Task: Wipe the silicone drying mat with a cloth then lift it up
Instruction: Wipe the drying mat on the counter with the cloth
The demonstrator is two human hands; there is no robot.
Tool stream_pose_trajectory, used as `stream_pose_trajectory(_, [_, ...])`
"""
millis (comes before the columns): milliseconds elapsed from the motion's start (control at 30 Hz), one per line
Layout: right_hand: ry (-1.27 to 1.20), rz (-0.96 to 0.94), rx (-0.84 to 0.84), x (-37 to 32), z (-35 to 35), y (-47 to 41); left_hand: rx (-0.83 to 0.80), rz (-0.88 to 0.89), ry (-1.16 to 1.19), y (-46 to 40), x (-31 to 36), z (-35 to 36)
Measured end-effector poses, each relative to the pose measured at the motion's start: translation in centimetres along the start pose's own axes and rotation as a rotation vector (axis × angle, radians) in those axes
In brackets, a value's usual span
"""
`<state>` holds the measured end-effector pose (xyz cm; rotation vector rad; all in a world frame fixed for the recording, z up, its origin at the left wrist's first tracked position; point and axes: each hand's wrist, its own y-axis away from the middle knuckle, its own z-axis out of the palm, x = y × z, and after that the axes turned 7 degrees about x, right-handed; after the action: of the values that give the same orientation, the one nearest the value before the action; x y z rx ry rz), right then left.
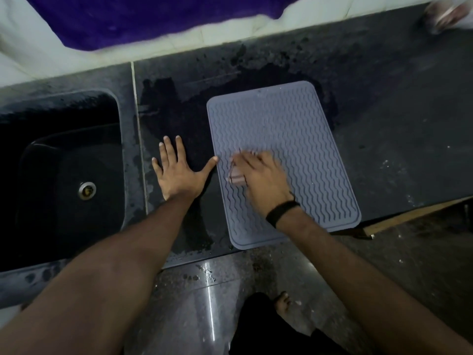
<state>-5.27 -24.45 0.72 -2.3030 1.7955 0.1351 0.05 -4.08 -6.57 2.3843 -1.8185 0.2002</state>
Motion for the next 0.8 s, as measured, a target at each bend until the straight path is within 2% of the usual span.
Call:
stream_pose_trajectory(100, [0.028,0.009,0.07,0.5,0.1,-6.3,0.006,-0.003,-0.01,0.0,0.0,0.1])
stream_pose_trajectory(233, [0.092,-0.012,-0.045,0.5,1.6,-11.5,0.006,-0.004,-0.007,-0.2,0.1,0.1])
stream_pose_trajectory(600, [0.07,-0.056,-0.108,0.3,2.7,-2.8,0.021,-0.001,0.005,-0.2,-0.1,0.2])
stream_pose_trajectory(667, [0.04,-0.058,-0.096,0.3,1.8,-4.0,0.022,0.002,0.0,-0.1,-0.1,0.3])
stream_pose_trajectory(800, [0.039,-0.017,0.049,0.5,0.4,-10.3,0.014,0.005,0.012,-0.1,-0.2,0.3])
